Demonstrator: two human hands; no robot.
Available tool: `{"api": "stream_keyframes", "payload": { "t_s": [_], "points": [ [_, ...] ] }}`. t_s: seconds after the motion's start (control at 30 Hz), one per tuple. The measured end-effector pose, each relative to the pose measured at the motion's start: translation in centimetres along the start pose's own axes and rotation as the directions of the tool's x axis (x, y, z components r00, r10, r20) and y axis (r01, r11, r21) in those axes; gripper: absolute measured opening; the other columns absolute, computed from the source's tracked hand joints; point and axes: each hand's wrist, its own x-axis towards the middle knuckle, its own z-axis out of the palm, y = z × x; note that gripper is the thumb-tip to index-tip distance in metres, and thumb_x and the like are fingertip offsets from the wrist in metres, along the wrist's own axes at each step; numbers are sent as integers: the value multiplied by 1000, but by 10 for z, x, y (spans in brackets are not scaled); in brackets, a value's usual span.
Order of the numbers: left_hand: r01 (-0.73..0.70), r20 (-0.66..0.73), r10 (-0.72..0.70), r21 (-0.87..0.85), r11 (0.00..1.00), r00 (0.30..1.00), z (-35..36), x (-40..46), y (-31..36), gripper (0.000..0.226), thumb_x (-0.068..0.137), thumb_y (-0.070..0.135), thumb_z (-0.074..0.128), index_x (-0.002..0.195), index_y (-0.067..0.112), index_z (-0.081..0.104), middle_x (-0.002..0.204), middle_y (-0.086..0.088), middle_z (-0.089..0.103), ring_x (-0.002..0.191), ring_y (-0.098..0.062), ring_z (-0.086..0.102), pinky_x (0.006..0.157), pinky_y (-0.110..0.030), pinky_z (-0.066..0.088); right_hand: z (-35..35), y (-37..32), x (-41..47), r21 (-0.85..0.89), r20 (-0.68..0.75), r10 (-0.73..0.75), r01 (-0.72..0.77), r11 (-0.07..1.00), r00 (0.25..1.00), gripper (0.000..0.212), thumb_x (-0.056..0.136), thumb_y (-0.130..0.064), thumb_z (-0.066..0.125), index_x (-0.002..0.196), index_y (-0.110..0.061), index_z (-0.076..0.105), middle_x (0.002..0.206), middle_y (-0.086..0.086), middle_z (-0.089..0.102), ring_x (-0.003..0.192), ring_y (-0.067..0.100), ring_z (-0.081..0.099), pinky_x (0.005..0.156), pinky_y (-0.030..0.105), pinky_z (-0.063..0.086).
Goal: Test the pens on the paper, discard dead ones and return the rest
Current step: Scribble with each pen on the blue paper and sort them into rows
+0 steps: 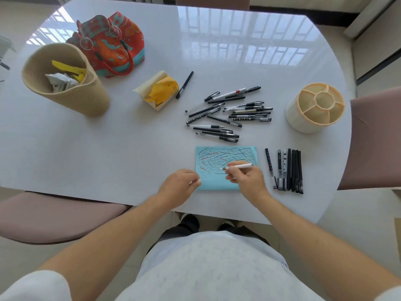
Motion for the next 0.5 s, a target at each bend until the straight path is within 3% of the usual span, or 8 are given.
{"api": "stream_keyframes", "payload": {
  "t_s": [0.17, 0.33, 0.5],
  "points": [
    [-43, 94, 36, 72, 996, 995, 12, 3, 3, 27, 101, 34, 51, 105, 17, 71, 128, 6, 64, 119, -15, 54, 94, -33, 50, 21, 13, 0, -261, 37, -109, 115, 959, 993, 11, 94, -17, 70, 95, -25, 78, 84, -2, 78, 74, 21, 74, 73, 41, 62],
    [-30, 87, 24, 70, 997, 996, 16, 2, 0, 28, 101, 35, 51, 108, 17, 71, 131, 7, 62, 123, -14, 50, 96, -31, 48, 24, 19, 0, -457, 89, -196, 215, 863, 977, 12, 95, -26, 69, 102, -26, 79, 83, -13, 76, 75, 6, 69, 73, 38, 58],
    [-23, 86, 18, 57, 998, 996, 14, 2, 0, 26, 100, 33, 52, 104, 16, 71, 130, 6, 63, 124, -13, 50, 99, -31, 47, 20, 14, 1, -547, 88, -179, 198, 814, 980, 11, 91, -23, 66, 89, -24, 77, 72, -7, 73, 68, 12, 66, 66, 35, 55]
  ]
}}
